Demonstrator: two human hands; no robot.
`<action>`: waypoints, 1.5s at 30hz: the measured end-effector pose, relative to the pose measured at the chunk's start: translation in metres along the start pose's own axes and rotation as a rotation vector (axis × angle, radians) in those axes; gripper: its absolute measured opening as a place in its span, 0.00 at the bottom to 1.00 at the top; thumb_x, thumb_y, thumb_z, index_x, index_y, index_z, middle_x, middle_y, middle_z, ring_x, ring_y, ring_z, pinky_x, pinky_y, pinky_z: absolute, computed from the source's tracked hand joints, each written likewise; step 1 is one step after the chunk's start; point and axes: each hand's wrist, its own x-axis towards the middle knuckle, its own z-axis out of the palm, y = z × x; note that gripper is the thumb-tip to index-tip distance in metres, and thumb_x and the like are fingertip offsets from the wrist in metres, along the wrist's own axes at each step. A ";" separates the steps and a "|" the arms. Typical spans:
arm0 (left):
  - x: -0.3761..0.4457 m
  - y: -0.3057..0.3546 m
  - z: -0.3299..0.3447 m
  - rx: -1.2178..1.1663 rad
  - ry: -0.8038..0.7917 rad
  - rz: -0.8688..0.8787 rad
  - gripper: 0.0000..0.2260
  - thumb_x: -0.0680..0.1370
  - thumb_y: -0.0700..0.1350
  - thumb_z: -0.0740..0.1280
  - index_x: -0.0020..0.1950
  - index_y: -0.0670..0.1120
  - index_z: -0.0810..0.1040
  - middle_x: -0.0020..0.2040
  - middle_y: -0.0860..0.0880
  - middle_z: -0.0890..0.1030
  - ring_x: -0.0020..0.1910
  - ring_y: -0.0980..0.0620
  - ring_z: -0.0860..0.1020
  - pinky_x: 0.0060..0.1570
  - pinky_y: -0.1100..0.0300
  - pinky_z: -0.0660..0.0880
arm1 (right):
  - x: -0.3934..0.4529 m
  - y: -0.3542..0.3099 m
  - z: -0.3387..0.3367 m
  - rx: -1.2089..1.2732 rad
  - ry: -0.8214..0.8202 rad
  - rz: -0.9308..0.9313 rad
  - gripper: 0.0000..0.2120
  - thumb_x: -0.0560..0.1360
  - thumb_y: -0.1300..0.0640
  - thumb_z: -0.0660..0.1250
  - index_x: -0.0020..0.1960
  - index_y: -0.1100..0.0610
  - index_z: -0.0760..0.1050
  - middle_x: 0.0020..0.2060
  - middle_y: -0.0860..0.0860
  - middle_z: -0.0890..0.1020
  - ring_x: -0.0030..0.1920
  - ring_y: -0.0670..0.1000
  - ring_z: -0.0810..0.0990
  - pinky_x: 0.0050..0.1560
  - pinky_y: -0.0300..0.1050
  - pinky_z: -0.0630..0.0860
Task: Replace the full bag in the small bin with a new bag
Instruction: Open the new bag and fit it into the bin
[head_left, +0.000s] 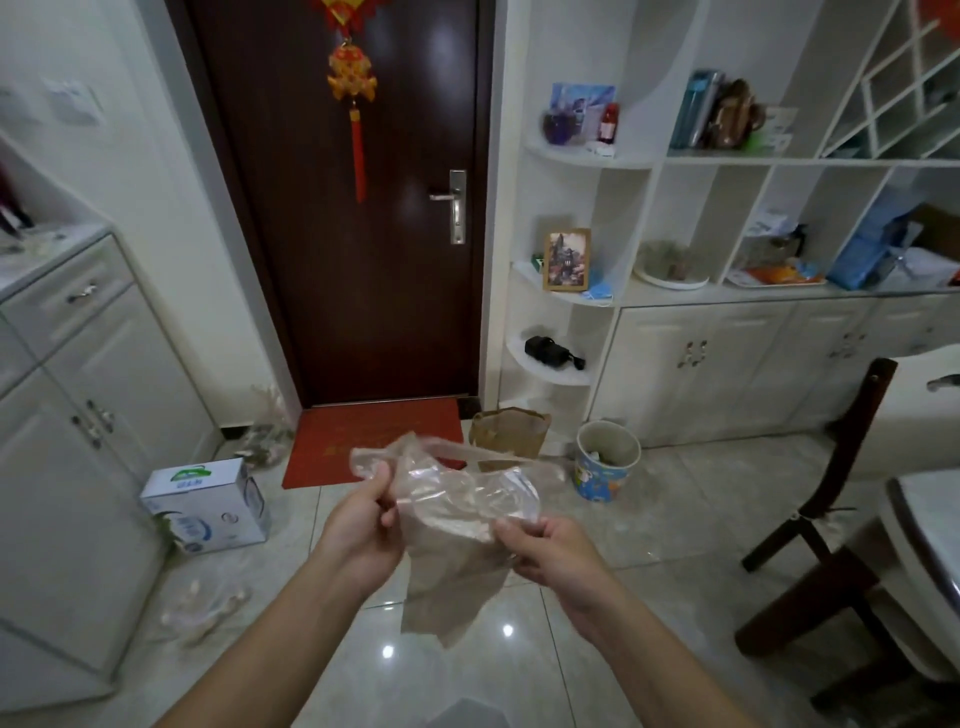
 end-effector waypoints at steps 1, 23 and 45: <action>0.001 0.002 -0.004 -0.013 -0.003 0.036 0.15 0.75 0.55 0.65 0.50 0.43 0.78 0.31 0.50 0.78 0.25 0.56 0.73 0.34 0.65 0.75 | 0.002 -0.003 -0.002 0.040 0.002 0.006 0.08 0.75 0.55 0.71 0.40 0.59 0.83 0.38 0.54 0.86 0.41 0.51 0.83 0.50 0.45 0.80; -0.003 -0.023 0.006 0.508 0.041 0.088 0.09 0.76 0.39 0.69 0.51 0.33 0.82 0.47 0.35 0.85 0.41 0.43 0.84 0.39 0.55 0.81 | 0.046 -0.018 -0.038 0.474 -0.158 0.174 0.21 0.76 0.44 0.68 0.53 0.62 0.80 0.43 0.56 0.83 0.40 0.53 0.78 0.42 0.47 0.75; 0.012 -0.030 0.010 0.529 0.006 0.067 0.06 0.77 0.35 0.66 0.49 0.36 0.83 0.34 0.43 0.82 0.33 0.49 0.81 0.39 0.53 0.80 | 0.070 -0.030 -0.025 0.653 -0.019 0.094 0.11 0.82 0.63 0.58 0.43 0.61 0.76 0.35 0.55 0.78 0.33 0.48 0.77 0.34 0.39 0.79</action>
